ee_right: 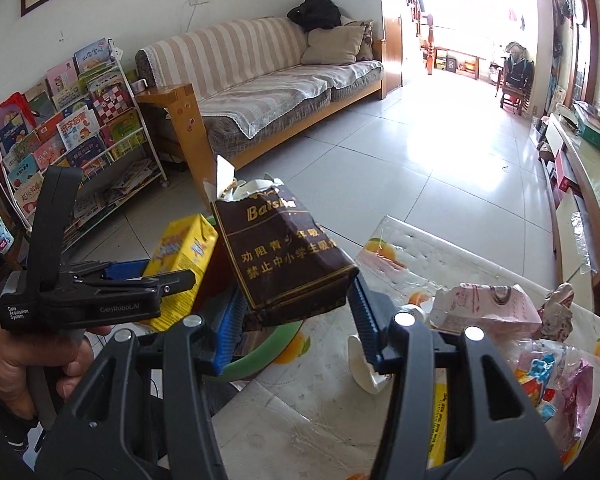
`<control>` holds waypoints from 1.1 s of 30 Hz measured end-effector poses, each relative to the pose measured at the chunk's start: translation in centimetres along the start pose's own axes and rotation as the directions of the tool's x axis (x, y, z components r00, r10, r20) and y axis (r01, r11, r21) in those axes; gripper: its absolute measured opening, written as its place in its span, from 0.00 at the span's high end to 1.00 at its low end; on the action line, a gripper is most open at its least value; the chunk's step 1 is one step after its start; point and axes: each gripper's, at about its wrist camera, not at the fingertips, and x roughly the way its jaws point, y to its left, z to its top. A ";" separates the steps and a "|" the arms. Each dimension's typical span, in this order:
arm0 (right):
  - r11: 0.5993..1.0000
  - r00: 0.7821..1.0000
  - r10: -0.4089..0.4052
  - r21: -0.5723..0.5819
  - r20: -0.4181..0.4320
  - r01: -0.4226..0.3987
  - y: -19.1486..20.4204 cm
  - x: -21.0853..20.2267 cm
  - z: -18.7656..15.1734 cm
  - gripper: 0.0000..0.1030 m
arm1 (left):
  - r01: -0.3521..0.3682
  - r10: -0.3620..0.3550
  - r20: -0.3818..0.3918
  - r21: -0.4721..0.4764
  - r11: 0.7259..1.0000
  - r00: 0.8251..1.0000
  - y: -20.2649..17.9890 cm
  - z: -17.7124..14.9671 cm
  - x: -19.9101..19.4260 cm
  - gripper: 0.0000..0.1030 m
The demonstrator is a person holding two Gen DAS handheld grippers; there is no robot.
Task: Collect trash
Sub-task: 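Drop the iced-tea carton into the bin with the left tool while the right carries the brown box over, then open the right tool over the red bin to drop the brown box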
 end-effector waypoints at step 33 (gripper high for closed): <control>0.996 0.991 0.076 -0.042 -0.108 -0.081 6.4 8.3 0.4 0.22 | -0.146 0.160 0.077 -0.160 0.976 0.984 9.0 -0.7 -4.9 0.19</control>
